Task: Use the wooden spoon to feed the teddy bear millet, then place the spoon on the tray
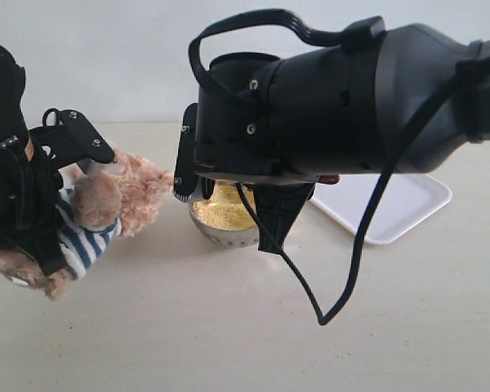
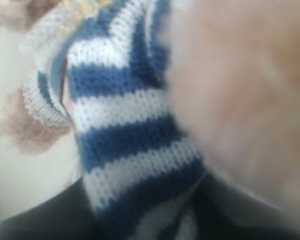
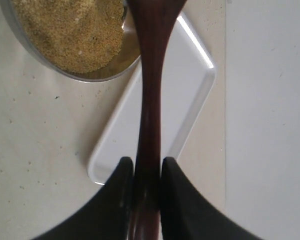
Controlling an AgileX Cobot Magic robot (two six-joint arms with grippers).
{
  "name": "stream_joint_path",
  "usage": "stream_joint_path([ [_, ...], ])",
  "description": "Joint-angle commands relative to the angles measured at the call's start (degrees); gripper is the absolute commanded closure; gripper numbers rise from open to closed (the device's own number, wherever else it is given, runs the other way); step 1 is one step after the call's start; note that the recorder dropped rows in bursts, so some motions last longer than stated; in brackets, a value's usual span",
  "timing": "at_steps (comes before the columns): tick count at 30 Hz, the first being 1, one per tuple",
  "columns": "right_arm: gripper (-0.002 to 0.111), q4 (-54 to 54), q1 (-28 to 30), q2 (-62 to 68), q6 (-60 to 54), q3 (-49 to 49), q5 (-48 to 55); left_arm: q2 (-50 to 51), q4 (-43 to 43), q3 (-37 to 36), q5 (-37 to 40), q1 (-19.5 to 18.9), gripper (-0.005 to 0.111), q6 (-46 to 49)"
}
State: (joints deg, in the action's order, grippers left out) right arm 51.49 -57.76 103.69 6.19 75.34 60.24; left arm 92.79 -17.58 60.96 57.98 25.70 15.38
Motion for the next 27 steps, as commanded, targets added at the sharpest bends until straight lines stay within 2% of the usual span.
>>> stream_joint_path([
  [1, 0.108, 1.7, 0.3, -0.2, -2.3, -0.1, -0.2, -0.4, -4.1, 0.4, 0.3, 0.2, 0.102, -3.9],
  [8, 0.108, 7.7, 0.7, 4.9, -5.5, -0.1, -0.6, -0.4, -0.9, -0.5, -0.8, 1.1, 0.102, -3.9],
  [16, 0.108, 16.8, 0.7, 9.7, -6.7, 0.2, -0.4, -0.4, 1.2, -5.6, -4.6, 1.5, 0.102, -4.0],
  [27, 0.108, 18.1, 2.9, 10.7, -7.4, 0.2, 1.8, -0.4, 3.0, -6.6, -6.2, 1.5, 0.102, -3.9],
])
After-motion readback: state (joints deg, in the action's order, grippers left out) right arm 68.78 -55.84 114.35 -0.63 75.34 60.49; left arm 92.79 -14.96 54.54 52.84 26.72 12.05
